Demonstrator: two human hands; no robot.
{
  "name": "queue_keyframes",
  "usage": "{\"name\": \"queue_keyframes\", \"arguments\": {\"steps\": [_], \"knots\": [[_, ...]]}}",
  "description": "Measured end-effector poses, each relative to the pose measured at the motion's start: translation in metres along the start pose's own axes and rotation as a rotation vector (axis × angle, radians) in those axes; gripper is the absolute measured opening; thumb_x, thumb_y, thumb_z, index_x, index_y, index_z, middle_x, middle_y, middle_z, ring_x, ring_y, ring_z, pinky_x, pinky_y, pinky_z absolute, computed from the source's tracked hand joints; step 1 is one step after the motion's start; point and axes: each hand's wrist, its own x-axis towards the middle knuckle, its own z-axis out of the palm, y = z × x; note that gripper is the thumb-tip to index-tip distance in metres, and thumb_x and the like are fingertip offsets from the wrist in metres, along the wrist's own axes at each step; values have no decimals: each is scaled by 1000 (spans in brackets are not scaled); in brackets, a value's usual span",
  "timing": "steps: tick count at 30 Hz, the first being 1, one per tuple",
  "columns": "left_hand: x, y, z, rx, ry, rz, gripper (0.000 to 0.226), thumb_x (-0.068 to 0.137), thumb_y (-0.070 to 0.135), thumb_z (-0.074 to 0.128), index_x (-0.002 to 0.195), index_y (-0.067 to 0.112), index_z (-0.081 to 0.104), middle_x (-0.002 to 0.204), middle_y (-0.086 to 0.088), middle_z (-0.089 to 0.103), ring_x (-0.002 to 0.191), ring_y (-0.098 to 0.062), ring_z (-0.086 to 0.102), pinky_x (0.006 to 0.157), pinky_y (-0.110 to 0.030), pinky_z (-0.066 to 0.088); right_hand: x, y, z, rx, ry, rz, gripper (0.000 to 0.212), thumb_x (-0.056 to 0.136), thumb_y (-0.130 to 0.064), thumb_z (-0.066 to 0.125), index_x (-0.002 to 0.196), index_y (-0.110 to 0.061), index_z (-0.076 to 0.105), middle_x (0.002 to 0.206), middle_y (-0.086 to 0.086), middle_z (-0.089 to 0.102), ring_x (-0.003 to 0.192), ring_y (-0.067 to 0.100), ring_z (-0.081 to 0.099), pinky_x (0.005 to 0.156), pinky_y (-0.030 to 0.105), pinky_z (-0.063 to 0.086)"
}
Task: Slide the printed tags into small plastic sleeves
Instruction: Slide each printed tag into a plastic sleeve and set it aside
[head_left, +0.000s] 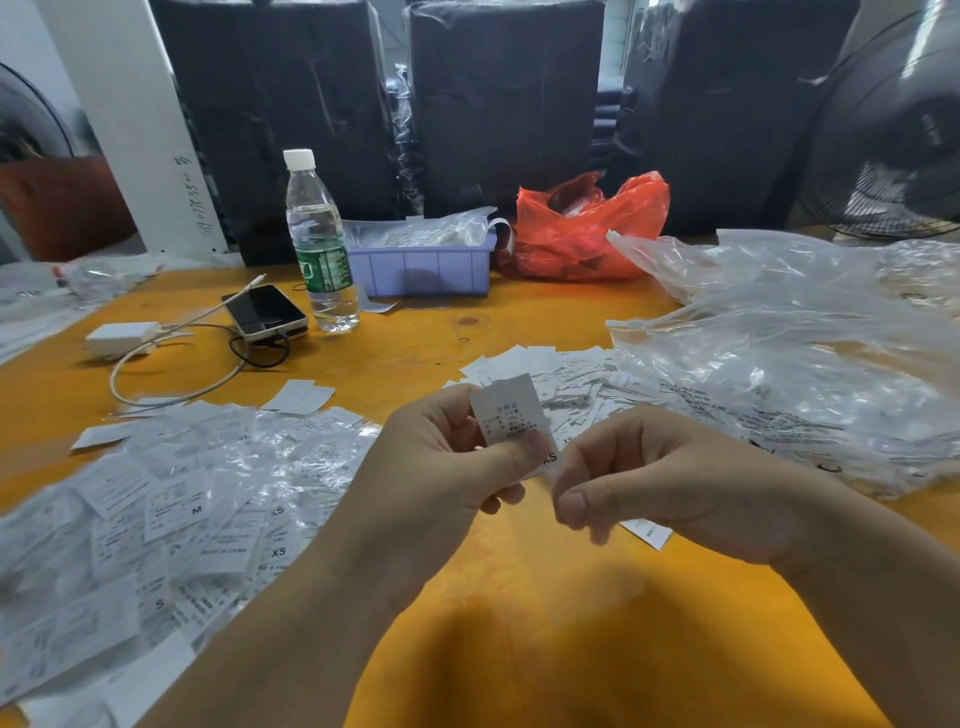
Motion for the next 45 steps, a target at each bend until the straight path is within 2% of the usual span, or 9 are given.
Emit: {"name": "queue_keyframes", "arguments": {"steps": [7, 12, 19, 23, 26, 32, 37, 42, 45], "knots": [[0, -1, 1, 13, -67, 14, 16, 69, 25, 75, 85, 22, 73, 74, -4, 70, 56, -10, 58, 53, -22, 47, 0, 0, 1, 15, 0, -18, 7, 76, -11, 67, 74, -4, 69, 73, 11, 59, 72, 24, 52, 66, 28, 47], [0, -2, 0, 45, -86, 15, 16, 69, 26, 75, 84, 25, 73, 72, -1, 70, 57, -9, 59, 52, -21, 47, 0, 0, 1, -4, 18, -29, 14, 77, -12, 67, 76, 2, 67, 81, 30, 54, 75, 26, 48, 65, 29, 44], [0, -4, 0, 3, -78, -19, 21, 69, 29, 77, 88, 24, 74, 78, -8, 69, 53, -11, 53, 49, -22, 45, 1, 3, 1, 26, 56, -35, 24, 79, -16, 63, 83, 7, 68, 76, 12, 61, 73, 23, 54, 65, 28, 47], [2, -4, 0, -29, -67, -63, 25, 70, 35, 75, 93, 24, 75, 74, -4, 65, 50, -10, 51, 49, -22, 44, 1, 1, 3, 67, 66, -62, 17, 81, -18, 62, 77, -5, 71, 73, 5, 64, 70, 17, 55, 64, 26, 46], [3, -3, 0, 3, -99, -94, 18, 76, 36, 65, 87, 25, 75, 65, 5, 63, 51, -9, 53, 49, -22, 43, 1, 0, 1, 73, 105, -77, 14, 79, -20, 64, 73, -15, 75, 75, 11, 62, 70, 25, 51, 62, 26, 44], [3, -3, -1, 38, -90, -100, 21, 93, 21, 61, 80, 8, 72, 61, 1, 61, 50, -8, 49, 47, -18, 39, 0, 2, -2, 86, 101, -84, 15, 79, -19, 64, 72, -10, 73, 76, 13, 63, 67, 19, 54, 59, 21, 46], [2, -2, 0, 39, -78, -75, 24, 83, 27, 70, 77, 4, 67, 59, 1, 58, 49, -8, 46, 47, -18, 37, 1, 5, -2, 78, 122, -107, 37, 83, -22, 62, 101, 10, 66, 97, 40, 55, 78, 33, 49, 65, 30, 42], [1, -1, 0, 50, -123, -97, 20, 81, 29, 75, 75, 12, 65, 59, 3, 58, 50, -8, 46, 48, -18, 37, 2, 4, 0, 116, 179, -158, 31, 83, -24, 62, 98, 0, 72, 97, 35, 61, 78, 35, 48, 60, 26, 44], [1, -2, 2, 18, -137, -113, 23, 74, 35, 75, 81, 15, 69, 69, -1, 61, 55, -8, 51, 50, -20, 40, 3, 5, -2, 161, 238, -161, 25, 80, -25, 64, 93, -8, 76, 93, 28, 64, 77, 32, 48, 58, 24, 46]]}}
